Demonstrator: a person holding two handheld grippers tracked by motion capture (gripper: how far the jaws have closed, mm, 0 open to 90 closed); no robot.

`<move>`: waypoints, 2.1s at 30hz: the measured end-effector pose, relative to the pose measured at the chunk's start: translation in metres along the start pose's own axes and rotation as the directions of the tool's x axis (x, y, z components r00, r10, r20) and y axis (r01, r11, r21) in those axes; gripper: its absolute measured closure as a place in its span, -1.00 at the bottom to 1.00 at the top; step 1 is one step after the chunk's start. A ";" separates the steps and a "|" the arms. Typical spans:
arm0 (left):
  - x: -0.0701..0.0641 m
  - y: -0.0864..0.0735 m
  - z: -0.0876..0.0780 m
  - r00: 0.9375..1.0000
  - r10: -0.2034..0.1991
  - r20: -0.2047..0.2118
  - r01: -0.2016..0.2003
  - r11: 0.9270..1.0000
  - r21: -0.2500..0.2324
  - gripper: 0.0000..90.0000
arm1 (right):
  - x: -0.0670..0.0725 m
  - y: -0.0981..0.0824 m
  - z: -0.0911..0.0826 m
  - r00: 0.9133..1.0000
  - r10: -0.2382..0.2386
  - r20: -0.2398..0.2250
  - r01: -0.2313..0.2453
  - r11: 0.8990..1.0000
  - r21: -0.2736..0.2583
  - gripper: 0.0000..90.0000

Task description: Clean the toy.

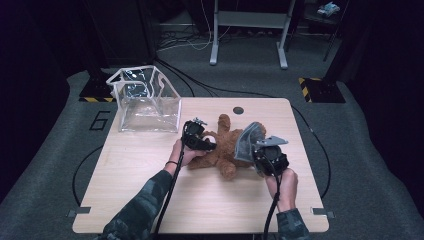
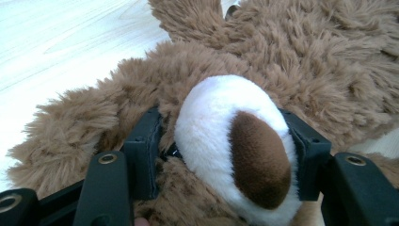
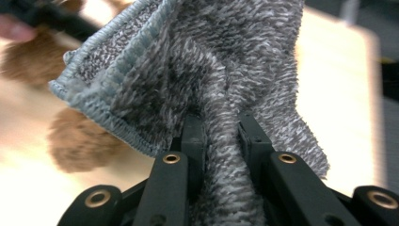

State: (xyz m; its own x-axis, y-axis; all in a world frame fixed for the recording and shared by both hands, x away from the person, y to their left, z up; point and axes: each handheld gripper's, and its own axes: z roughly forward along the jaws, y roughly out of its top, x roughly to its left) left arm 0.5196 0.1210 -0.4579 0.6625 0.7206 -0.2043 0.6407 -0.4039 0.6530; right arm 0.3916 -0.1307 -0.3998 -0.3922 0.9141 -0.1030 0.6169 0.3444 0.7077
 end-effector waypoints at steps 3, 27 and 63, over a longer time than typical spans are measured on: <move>0.001 0.000 0.000 1.000 0.001 0.005 -0.001 1.000 0.002 -0.09 | 0.005 -0.005 0.029 1.000 -0.018 0.012 0.017 0.997 0.069 0.69; 0.001 0.000 0.001 1.000 0.004 -0.001 -0.004 1.000 -0.002 -0.09 | 0.050 -0.013 0.065 0.992 -0.114 -0.061 0.119 0.989 0.090 0.70; 0.002 -0.002 -0.001 1.000 0.022 0.010 -0.022 1.000 -0.016 -0.10 | 0.049 -0.013 0.081 0.982 -0.061 -0.180 0.093 0.981 0.171 0.66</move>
State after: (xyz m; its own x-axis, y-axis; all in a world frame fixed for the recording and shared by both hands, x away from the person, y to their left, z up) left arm 0.5194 0.1237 -0.4590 0.6803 0.7060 -0.1968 0.6196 -0.4107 0.6689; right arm 0.4194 -0.0726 -0.4702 -0.5459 0.8376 -0.0187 0.6855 0.4593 0.5649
